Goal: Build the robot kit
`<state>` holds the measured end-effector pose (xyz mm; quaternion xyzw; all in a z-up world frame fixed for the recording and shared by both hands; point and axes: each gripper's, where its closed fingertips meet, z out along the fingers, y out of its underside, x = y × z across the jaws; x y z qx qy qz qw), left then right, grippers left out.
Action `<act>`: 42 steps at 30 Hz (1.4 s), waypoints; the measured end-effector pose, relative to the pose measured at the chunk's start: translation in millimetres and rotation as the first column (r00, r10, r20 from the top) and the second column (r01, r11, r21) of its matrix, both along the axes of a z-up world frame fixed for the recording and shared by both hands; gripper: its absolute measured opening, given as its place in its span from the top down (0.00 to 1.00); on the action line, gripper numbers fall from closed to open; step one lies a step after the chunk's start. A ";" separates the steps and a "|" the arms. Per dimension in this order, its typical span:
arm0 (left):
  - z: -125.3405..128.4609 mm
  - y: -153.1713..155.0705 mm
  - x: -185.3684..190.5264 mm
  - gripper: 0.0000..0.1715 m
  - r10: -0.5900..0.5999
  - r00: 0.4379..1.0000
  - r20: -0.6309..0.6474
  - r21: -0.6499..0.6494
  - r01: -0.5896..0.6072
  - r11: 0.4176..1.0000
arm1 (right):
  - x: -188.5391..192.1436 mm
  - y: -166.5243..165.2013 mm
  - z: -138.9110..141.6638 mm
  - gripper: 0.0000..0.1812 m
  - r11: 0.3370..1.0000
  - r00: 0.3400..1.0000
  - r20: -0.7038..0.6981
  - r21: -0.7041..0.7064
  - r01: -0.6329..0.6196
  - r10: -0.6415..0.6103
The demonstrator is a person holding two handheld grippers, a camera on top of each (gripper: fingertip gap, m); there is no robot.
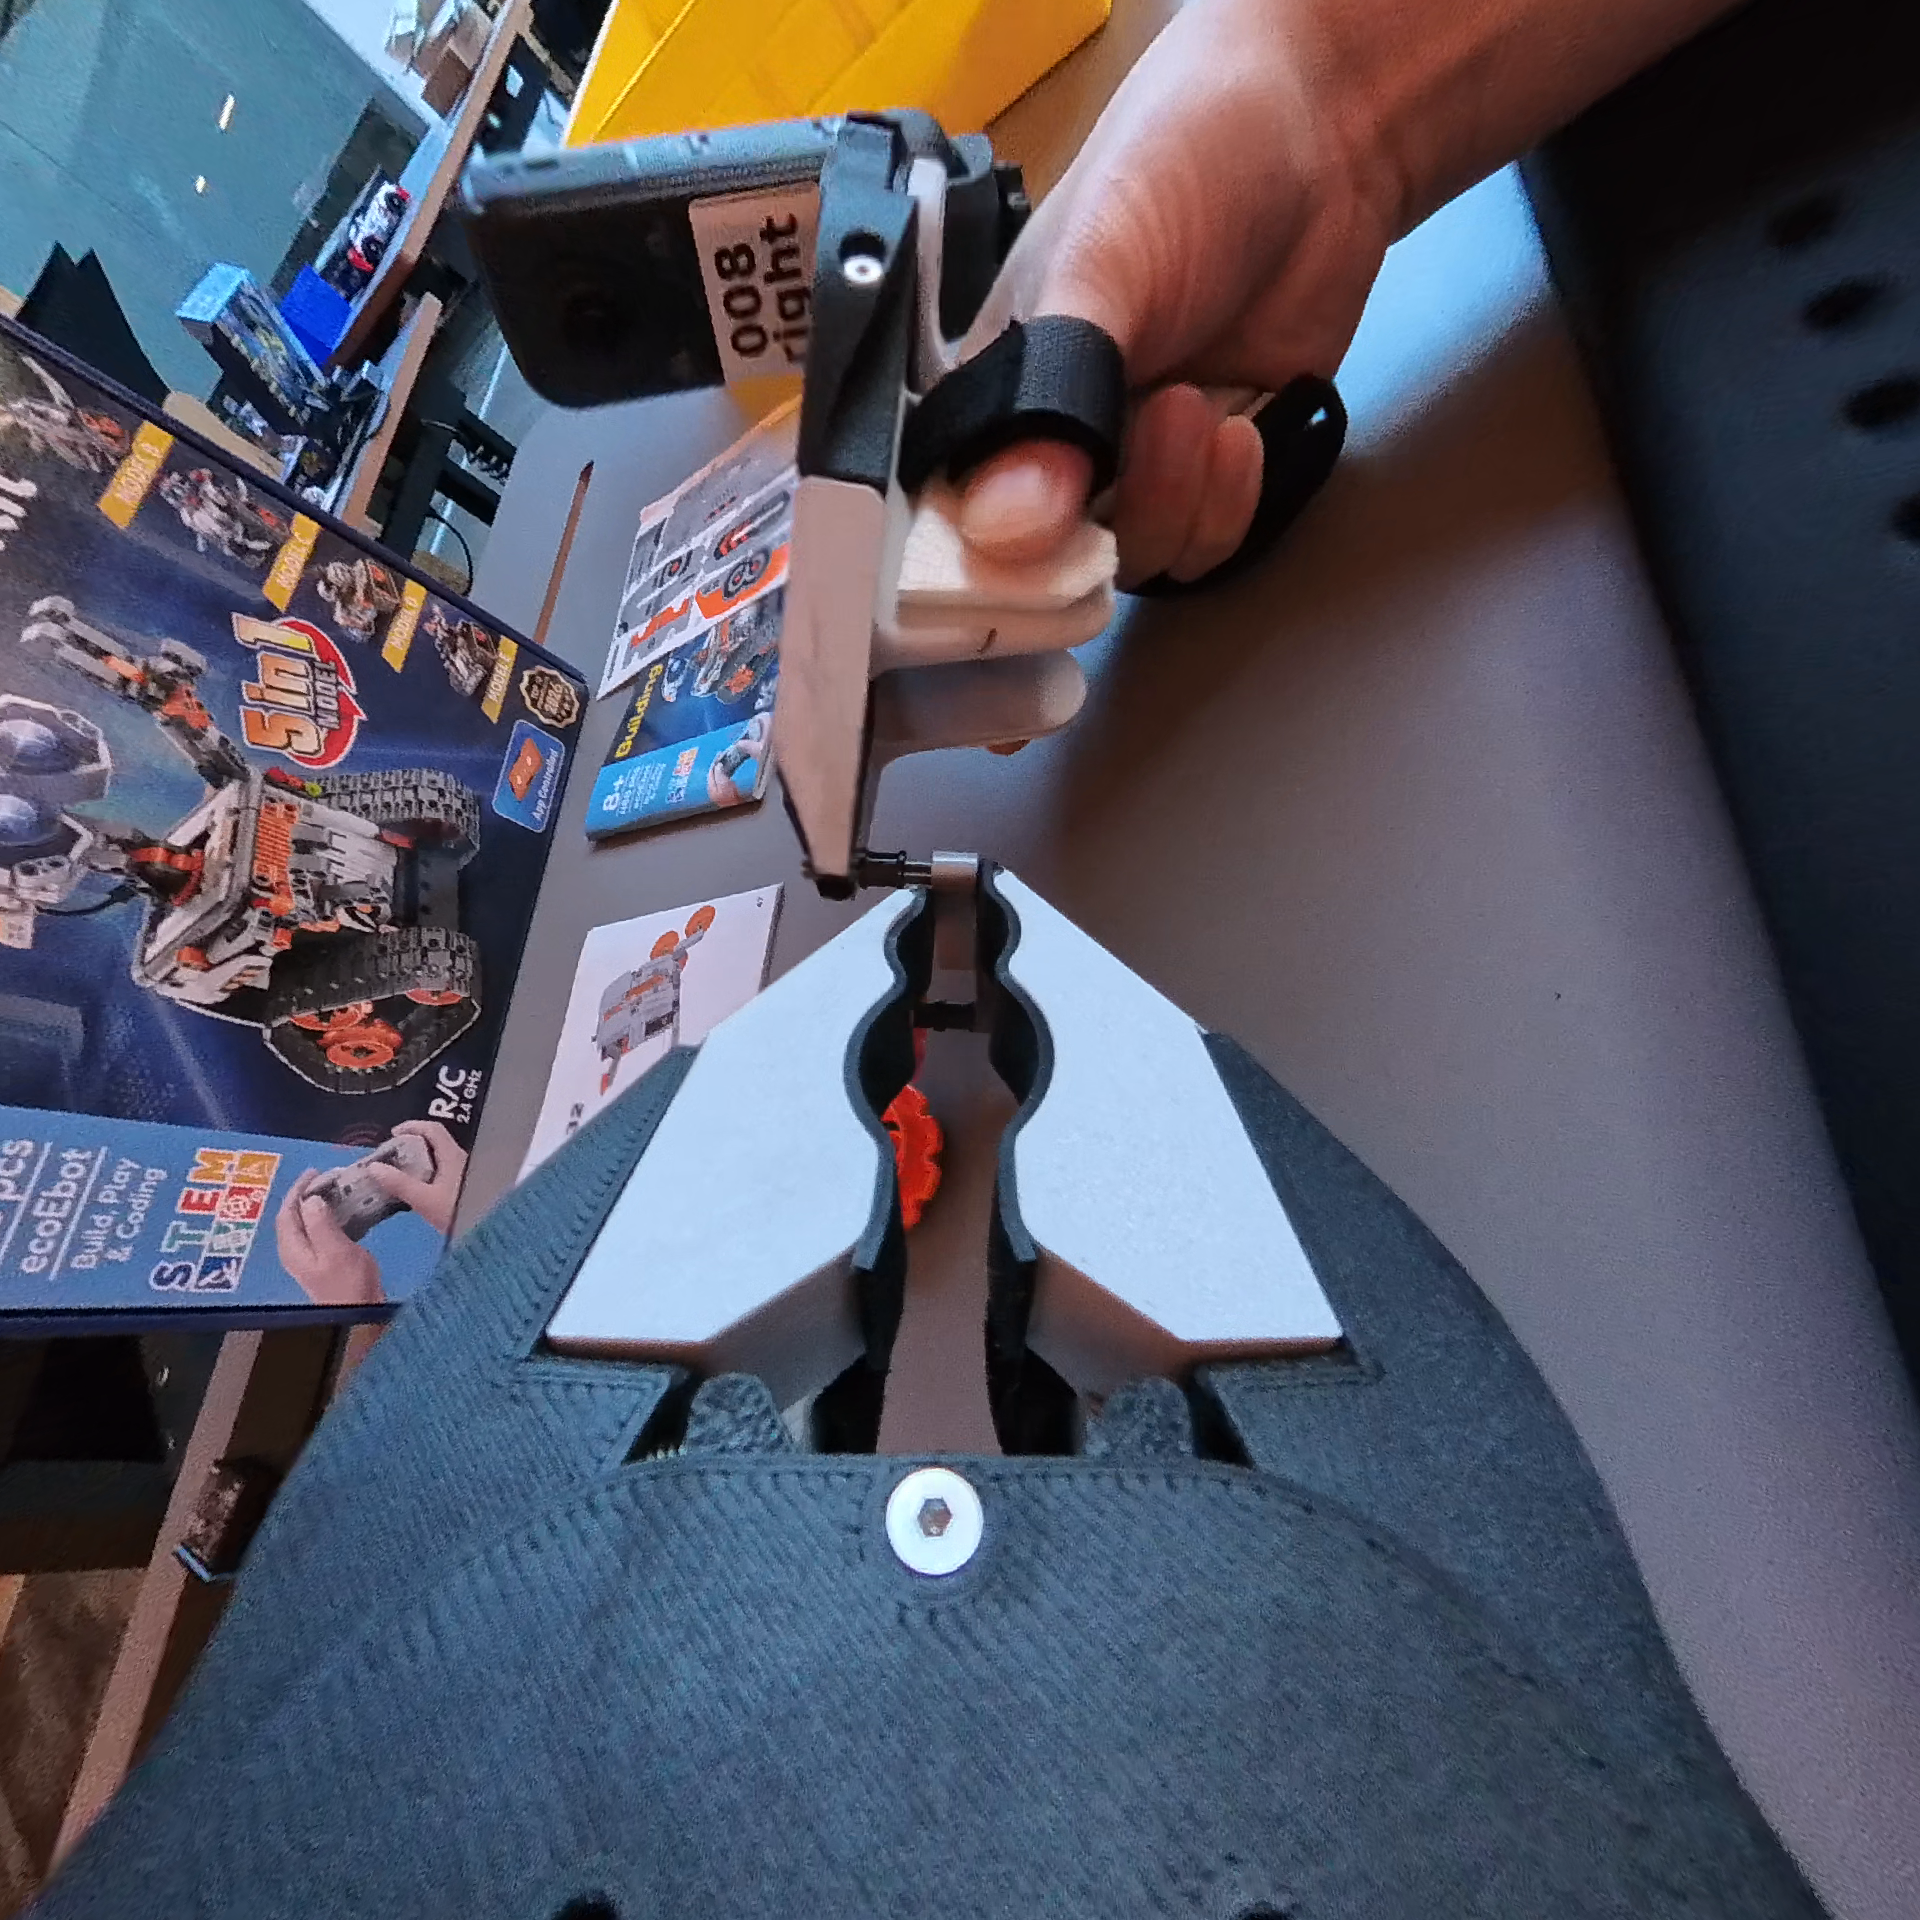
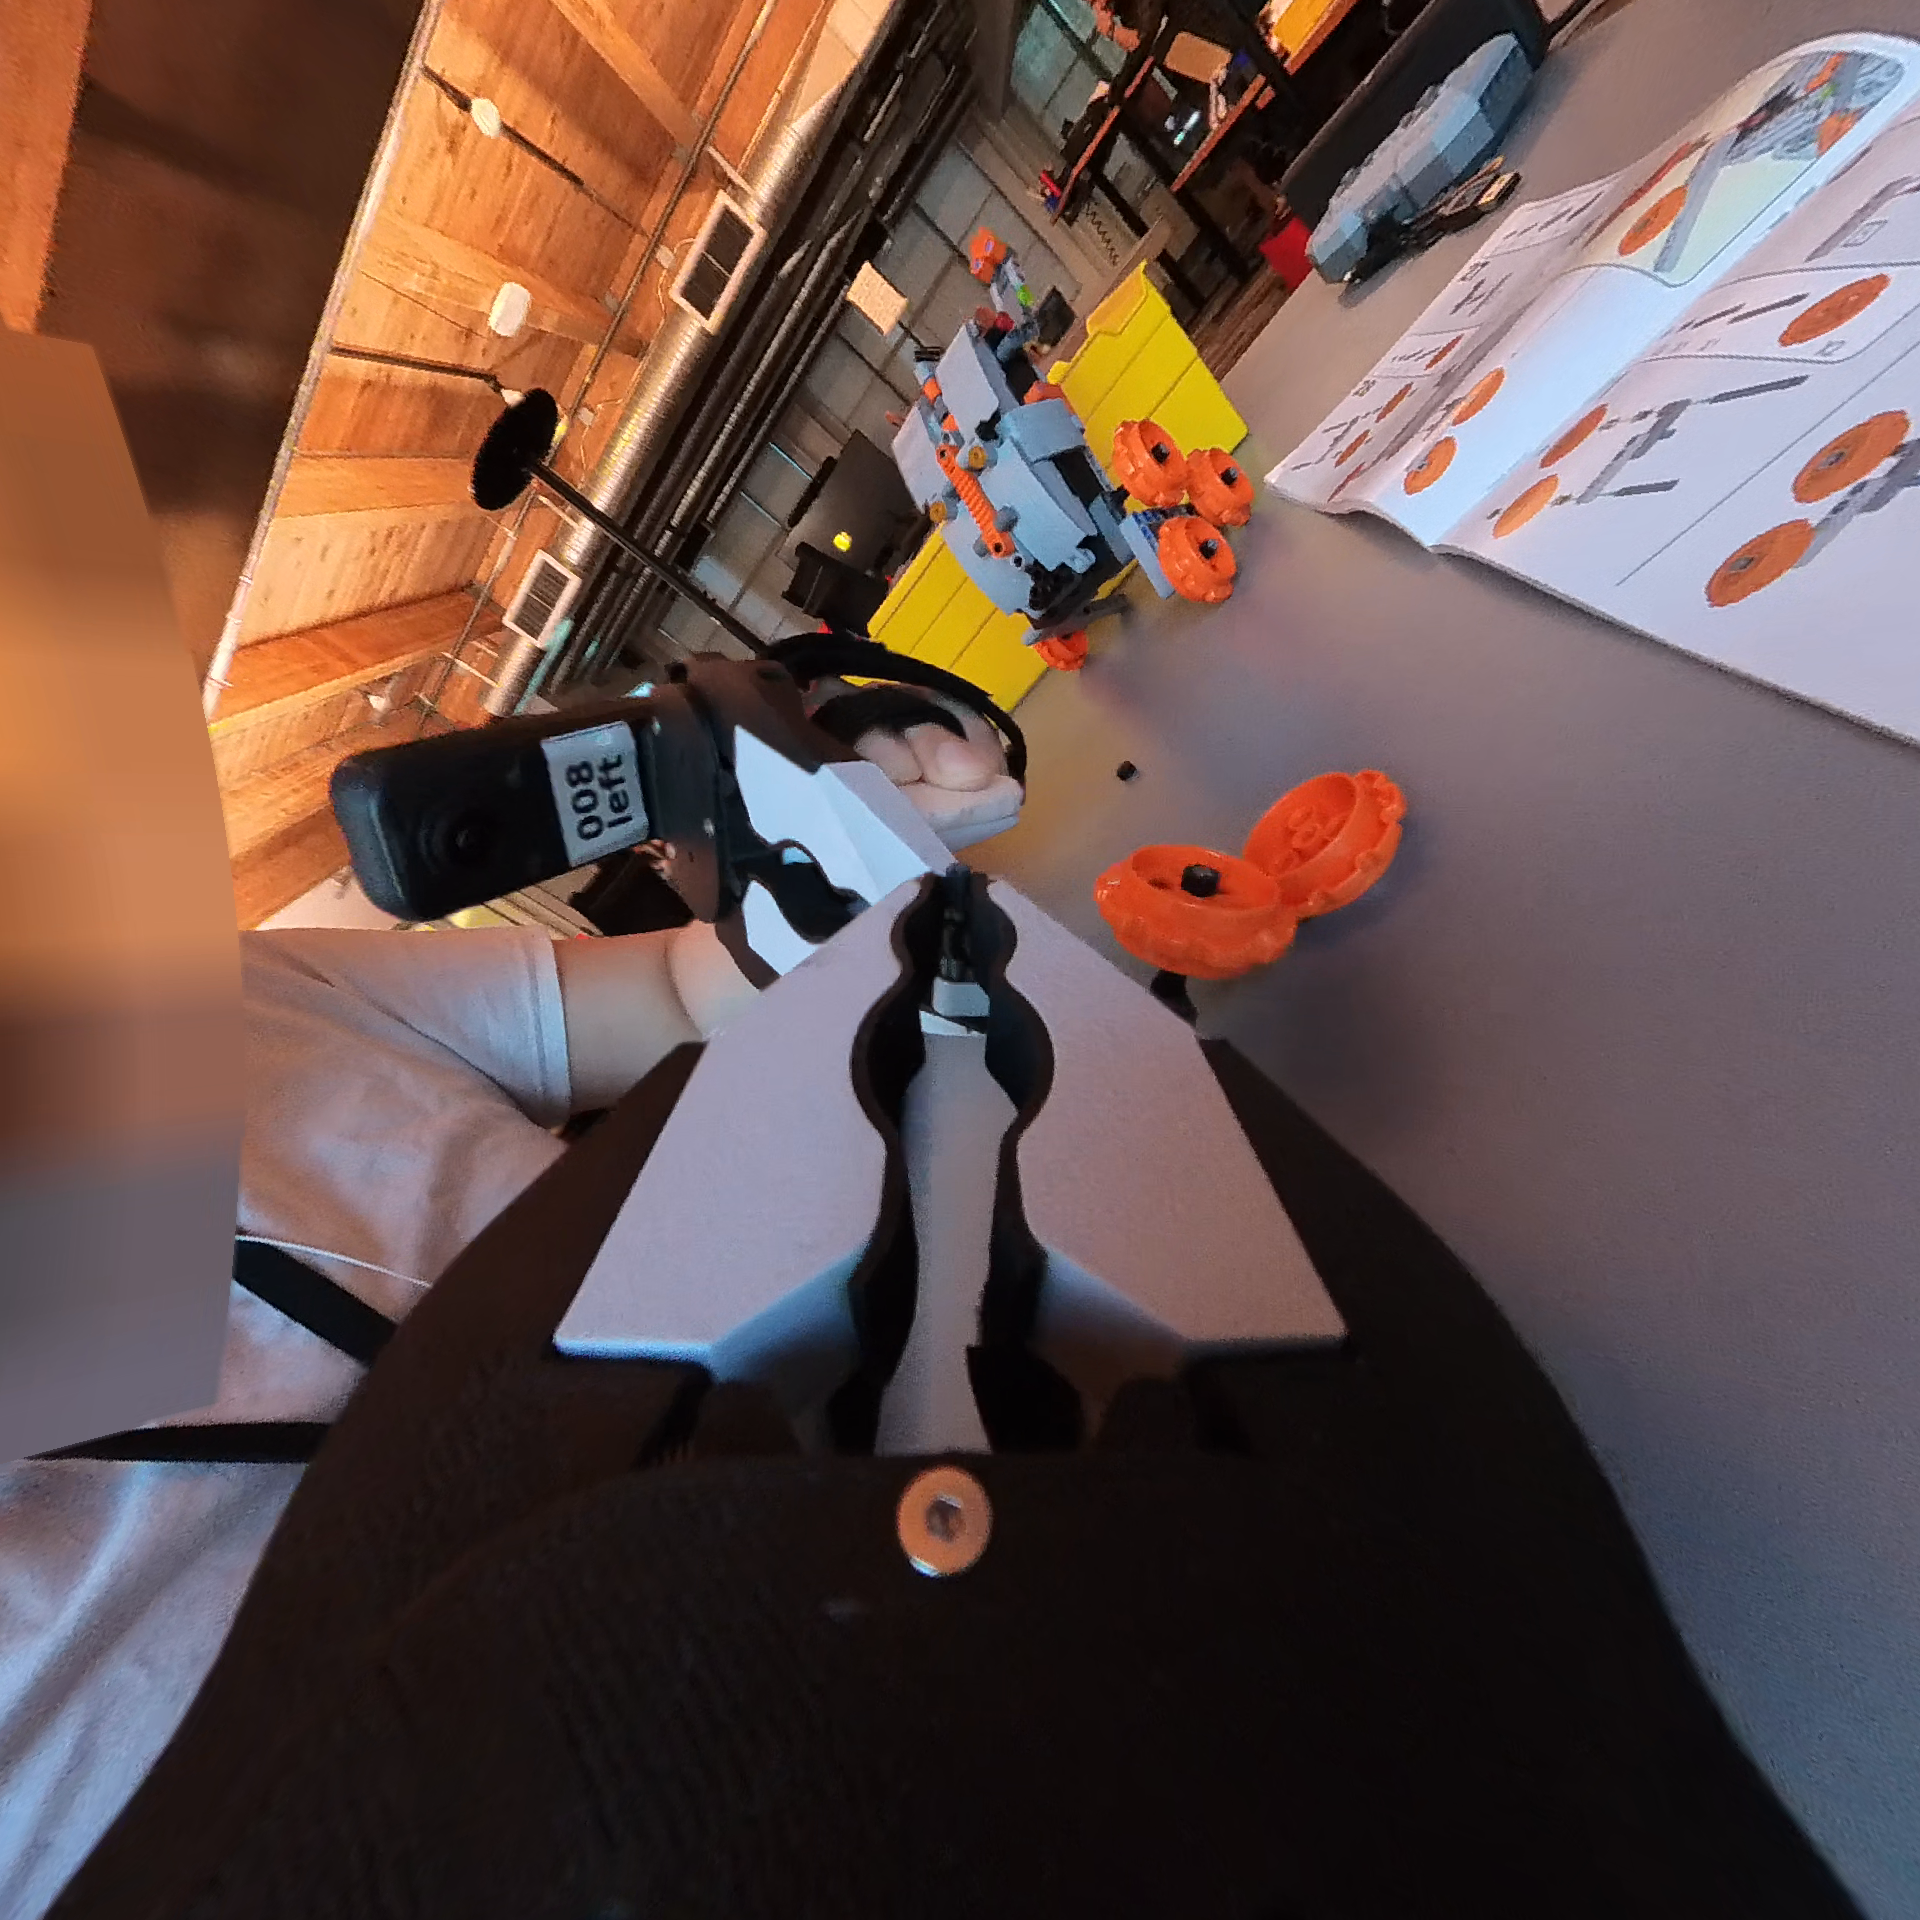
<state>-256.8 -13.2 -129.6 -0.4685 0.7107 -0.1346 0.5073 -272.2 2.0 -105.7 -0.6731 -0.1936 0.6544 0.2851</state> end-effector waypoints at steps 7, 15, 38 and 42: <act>-5.2 -8.3 1.5 0.97 -0.046 0.998 -0.048 0.070 0.049 0.996 | -1.7 -7.2 -4.5 0.97 0.996 0.998 0.004 -0.066 -0.064 0.065; -14.6 -7.5 1.7 0.96 -0.040 0.994 -0.097 0.079 0.048 0.996 | -0.6 -9.1 -14.1 0.98 0.993 0.996 0.055 -0.100 -0.067 0.073; -16.9 -60.6 0.7 0.96 -0.299 0.947 -0.116 -0.178 0.276 0.945 | 10.2 -56.4 -14.3 0.99 0.775 0.761 0.237 0.048 -0.631 0.605; -16.9 -61.2 1.1 0.96 -0.298 0.948 -0.111 -0.194 0.273 0.942 | 8.2 -67.7 -10.3 1.00 0.638 0.613 0.318 0.032 -0.769 0.723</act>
